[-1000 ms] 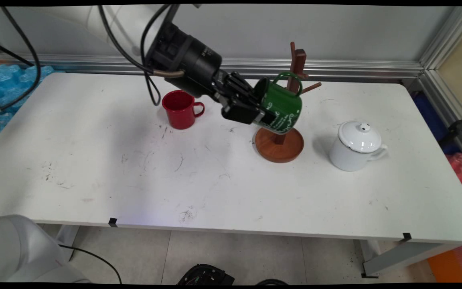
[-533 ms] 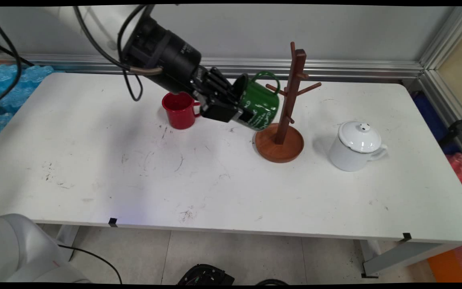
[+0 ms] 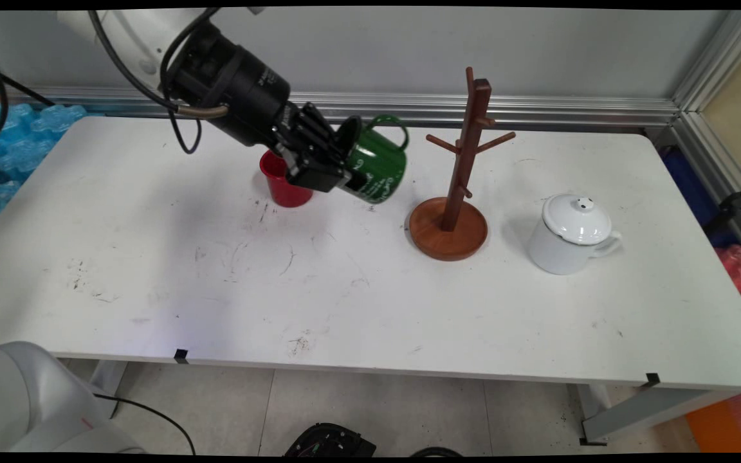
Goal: Place the picked object on the table
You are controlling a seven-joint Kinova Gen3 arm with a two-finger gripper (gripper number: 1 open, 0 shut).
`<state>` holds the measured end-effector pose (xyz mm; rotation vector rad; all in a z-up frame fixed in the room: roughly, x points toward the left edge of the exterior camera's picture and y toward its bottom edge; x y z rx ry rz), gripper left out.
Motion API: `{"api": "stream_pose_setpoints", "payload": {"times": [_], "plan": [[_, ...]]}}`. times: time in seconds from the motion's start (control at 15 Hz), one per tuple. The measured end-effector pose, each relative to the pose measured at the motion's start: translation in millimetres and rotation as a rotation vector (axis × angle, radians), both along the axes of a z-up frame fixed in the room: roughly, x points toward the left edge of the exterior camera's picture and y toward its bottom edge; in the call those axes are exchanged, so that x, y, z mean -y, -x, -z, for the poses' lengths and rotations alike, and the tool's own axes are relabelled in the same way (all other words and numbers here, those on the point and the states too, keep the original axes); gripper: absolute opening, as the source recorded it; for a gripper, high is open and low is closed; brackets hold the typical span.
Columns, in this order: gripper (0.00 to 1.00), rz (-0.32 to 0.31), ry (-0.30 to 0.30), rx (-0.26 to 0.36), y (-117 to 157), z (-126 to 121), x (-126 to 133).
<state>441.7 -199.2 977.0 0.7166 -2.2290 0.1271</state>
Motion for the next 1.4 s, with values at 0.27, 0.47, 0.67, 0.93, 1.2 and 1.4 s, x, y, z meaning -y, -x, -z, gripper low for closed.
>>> {"api": "stream_pose_setpoints", "payload": {"times": [0.27,0.47,0.67,0.93,1.2,1.4], "plan": [[0.0,-0.033,-0.004,0.08,-11.2,5.2,1.8],[0.0,-0.049,-0.013,0.139,-16.8,14.0,4.5],[0.0,-0.055,-0.027,0.202,-19.2,27.1,8.8],[0.0,-0.052,-0.052,0.29,-19.3,47.9,15.1],[0.0,-0.044,-0.083,0.373,-17.7,71.7,19.8],[0.0,-0.046,-0.107,0.425,-15.5,88.7,22.5]]}}
